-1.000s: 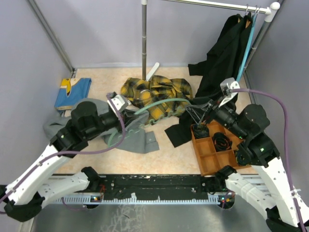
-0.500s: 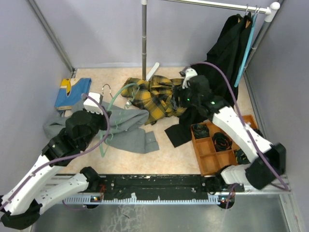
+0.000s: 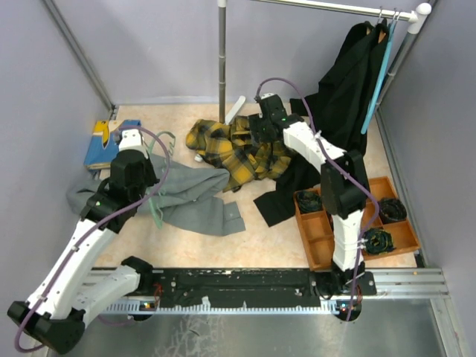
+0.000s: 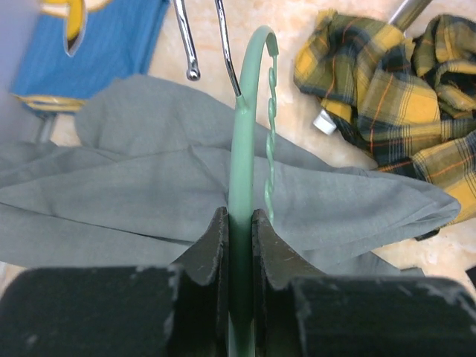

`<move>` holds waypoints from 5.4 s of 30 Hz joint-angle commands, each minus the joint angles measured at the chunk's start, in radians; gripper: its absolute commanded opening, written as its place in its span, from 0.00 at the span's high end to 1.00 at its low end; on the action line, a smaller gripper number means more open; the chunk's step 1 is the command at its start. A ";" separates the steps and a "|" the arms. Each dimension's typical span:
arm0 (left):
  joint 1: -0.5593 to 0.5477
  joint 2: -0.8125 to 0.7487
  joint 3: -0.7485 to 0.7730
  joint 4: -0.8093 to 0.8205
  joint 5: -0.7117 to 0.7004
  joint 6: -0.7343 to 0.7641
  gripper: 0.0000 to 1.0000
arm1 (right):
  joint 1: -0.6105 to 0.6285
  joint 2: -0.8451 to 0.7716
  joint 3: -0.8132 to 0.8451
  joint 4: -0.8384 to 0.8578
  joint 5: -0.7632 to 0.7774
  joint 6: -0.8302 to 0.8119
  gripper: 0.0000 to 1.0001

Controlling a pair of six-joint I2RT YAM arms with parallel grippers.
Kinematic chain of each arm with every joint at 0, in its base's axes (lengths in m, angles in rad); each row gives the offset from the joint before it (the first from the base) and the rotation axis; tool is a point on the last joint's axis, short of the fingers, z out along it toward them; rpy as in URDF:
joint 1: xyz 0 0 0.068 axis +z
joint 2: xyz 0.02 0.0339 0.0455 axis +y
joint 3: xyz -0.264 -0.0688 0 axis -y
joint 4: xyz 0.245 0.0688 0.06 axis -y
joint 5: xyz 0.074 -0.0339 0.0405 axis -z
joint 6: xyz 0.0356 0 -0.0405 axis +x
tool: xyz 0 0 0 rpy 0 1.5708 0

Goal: Place the shirt on the hanger
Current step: Place the hanger at the center of the board, then adjust the shirt at the center of the board.

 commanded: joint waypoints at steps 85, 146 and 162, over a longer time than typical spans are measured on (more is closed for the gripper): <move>-0.238 0.073 -0.149 0.624 0.685 0.144 0.16 | 0.263 -0.745 -0.140 -0.248 -0.273 0.084 0.98; -0.244 0.524 0.661 0.072 0.395 0.230 1.00 | 0.703 -0.960 -0.793 0.377 0.596 0.592 0.31; -0.244 0.342 0.544 0.134 0.402 0.135 1.00 | 0.703 -1.072 -0.454 0.266 0.725 0.122 1.00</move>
